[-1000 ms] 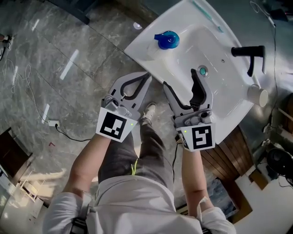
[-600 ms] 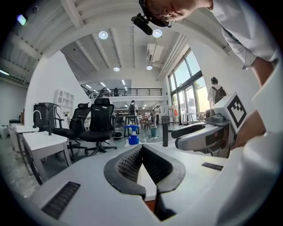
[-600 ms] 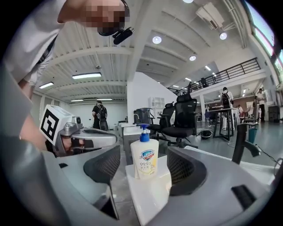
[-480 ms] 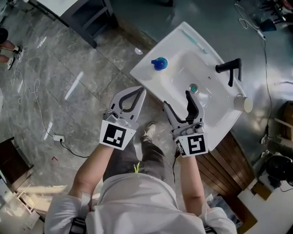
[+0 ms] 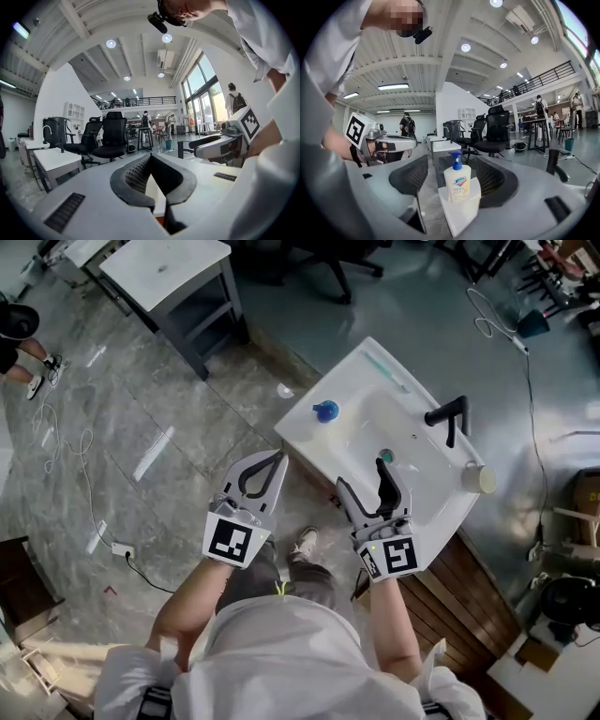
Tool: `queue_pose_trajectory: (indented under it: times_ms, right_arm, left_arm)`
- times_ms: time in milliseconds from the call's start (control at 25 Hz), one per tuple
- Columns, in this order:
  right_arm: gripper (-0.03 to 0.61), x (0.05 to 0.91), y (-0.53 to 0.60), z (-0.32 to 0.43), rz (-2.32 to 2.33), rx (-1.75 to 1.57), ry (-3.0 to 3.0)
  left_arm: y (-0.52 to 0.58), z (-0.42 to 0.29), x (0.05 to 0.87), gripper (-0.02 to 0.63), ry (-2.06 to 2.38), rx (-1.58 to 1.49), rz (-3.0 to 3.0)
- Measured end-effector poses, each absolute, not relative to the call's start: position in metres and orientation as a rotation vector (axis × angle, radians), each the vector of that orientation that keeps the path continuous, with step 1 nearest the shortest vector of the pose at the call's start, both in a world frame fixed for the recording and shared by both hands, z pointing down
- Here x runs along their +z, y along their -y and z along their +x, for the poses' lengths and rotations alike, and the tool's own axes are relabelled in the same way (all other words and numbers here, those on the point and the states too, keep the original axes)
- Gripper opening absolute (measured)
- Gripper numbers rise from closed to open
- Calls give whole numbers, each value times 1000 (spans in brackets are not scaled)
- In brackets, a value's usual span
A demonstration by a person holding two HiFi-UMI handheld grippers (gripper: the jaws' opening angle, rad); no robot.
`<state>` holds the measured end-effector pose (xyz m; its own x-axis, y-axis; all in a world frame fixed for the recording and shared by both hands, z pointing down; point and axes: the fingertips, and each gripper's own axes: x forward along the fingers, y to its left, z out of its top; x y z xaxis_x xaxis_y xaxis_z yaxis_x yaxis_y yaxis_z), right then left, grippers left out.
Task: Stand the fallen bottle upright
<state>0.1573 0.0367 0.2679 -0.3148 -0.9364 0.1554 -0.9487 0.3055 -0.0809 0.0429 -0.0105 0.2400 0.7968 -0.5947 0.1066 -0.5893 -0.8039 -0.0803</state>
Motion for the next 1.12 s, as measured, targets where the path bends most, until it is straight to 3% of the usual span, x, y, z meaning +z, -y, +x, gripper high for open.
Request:
queue_pose_trajectory:
  times_ms: [160, 200, 240, 1120]
  right_arm:
    - [346, 249, -41, 153, 1794, 222, 2484]
    - [273, 244, -43, 154, 1803, 191, 2466]
    - [76, 240, -43, 155, 1813, 151, 2444]
    - [49, 112, -55, 156, 1898, -190, 2436]
  left_arm:
    - [6, 36, 219, 17, -981, -166, -2923]
    - [6, 34, 215, 17, -981, -162, -2917]
    - [6, 33, 211, 17, -984, -157, -2913]
    - [-8, -5, 109, 17, -1087, 55, -2886]
